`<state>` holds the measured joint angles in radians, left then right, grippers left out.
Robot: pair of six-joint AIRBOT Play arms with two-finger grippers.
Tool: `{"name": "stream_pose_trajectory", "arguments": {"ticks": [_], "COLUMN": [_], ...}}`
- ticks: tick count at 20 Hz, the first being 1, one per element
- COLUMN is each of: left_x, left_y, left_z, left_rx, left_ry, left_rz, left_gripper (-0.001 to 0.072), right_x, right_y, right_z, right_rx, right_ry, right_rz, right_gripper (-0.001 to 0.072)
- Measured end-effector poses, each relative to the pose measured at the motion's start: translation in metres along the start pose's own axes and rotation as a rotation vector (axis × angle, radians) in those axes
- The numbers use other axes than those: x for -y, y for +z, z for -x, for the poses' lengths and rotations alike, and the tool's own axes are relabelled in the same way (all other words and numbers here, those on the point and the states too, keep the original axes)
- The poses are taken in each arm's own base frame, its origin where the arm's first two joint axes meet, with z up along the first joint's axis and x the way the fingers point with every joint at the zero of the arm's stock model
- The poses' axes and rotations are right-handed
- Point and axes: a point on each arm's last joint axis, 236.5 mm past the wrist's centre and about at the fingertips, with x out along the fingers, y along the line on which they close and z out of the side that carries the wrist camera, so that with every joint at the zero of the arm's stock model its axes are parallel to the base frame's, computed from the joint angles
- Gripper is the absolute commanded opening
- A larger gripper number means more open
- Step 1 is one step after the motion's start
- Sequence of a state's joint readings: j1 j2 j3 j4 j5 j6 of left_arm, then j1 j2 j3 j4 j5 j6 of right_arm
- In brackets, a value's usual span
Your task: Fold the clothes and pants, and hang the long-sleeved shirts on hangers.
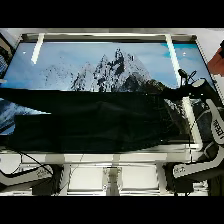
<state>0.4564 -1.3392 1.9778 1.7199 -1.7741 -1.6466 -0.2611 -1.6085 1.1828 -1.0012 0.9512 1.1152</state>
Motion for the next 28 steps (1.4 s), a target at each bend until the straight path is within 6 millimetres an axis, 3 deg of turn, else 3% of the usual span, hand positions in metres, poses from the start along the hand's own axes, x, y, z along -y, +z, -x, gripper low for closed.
{"name": "stream_pose_trajectory", "arguments": {"ticks": [3,5,7,8,10,15,18,22,28], "left_x": [0.000,-0.001,-0.001,0.000,0.002,0.011,0.008,0.013,0.042], "left_y": [-0.003,-0.008,-0.013,-0.015,-0.019,-0.029,-0.029,-0.006,0.050], "left_z": [0.000,0.000,0.005,0.011,0.026,0.070,0.075,0.039,-0.060], "left_rx": [-0.012,-0.033,-0.040,-0.033,-0.003,0.105,0.120,0.094,0.089], "left_ry": [0.002,0.003,0.003,0.000,-0.005,-0.019,0.010,0.055,0.081], "left_rz": [0.000,0.000,0.000,0.000,-0.002,-0.021,-0.014,-0.029,-0.056], "left_gripper": [0.0020,0.0020,0.0020,0.0020,0.0020,0.0020,0.0020,0.0020,0.0021], "right_x": [0.002,0.001,0.002,0.003,0.004,0.006,0.007,0.007,0.008], "right_y": [-0.003,-0.005,-0.004,-0.004,-0.002,0.001,0.002,0.004,0.019], "right_z": [-0.017,-0.022,-0.026,-0.027,-0.028,-0.029,-0.029,-0.029,-0.024], "right_rx": [-0.015,-0.021,-0.019,-0.016,-0.009,0.005,0.009,0.015,0.066], "right_ry": [-0.004,-0.005,-0.008,-0.010,-0.015,-0.022,-0.025,-0.027,-0.037], "right_rz": [-0.013,-0.015,-0.016,-0.016,-0.016,-0.017,-0.019,-0.048,-0.119], "right_gripper": [0.0366,0.0273,0.0264,0.0216,0.0026,0.0027,0.0026,0.0026,0.0025]}}
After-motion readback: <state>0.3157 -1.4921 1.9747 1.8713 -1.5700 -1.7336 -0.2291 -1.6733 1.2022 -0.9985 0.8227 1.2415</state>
